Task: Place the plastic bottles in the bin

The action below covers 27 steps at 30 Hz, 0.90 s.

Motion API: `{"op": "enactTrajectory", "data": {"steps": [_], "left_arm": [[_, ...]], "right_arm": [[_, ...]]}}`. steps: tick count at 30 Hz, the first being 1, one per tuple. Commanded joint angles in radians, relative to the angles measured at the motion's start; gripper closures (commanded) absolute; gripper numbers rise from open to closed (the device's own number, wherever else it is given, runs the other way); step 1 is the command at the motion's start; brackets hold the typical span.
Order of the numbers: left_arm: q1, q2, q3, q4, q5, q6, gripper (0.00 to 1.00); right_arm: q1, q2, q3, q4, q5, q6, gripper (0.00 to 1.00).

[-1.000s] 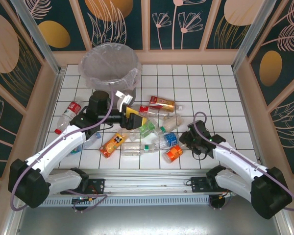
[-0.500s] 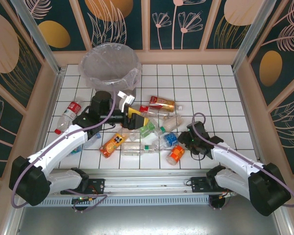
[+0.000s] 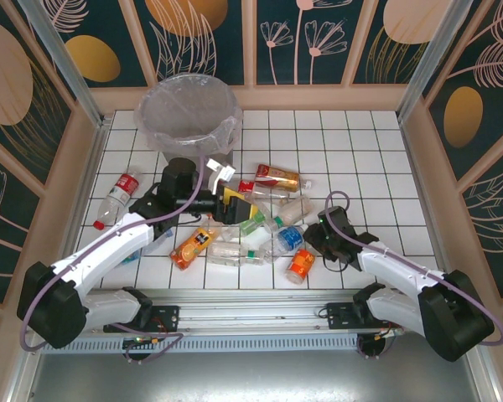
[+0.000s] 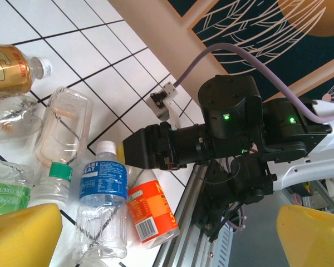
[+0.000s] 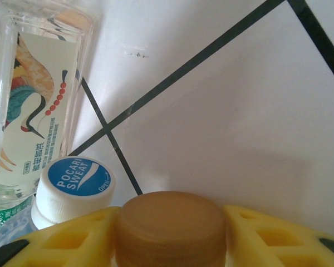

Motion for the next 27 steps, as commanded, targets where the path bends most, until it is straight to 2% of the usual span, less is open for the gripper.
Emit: {"op": "enactTrajectory", "data": {"steps": [1,11,18,27], "left_arm": [[-0.013,0.014,0.005,0.033,-0.001,-0.009,0.01],[-0.069,0.070,0.007,0.022,-0.022,0.009,0.02],[-0.138,0.131,0.010,0.108,-0.017,-0.028,0.01],[-0.247,0.258,0.089,0.205,-0.063,-0.081,0.02]], "right_arm": [[0.009,-0.018,-0.021,0.029,0.032,-0.001,0.53],[-0.011,-0.083,0.046,-0.030,0.137,-0.117,0.57],[-0.034,-0.165,0.170,-0.126,0.209,-0.271,0.58],[-0.037,-0.234,0.313,-0.109,0.111,-0.386,0.59]]}}
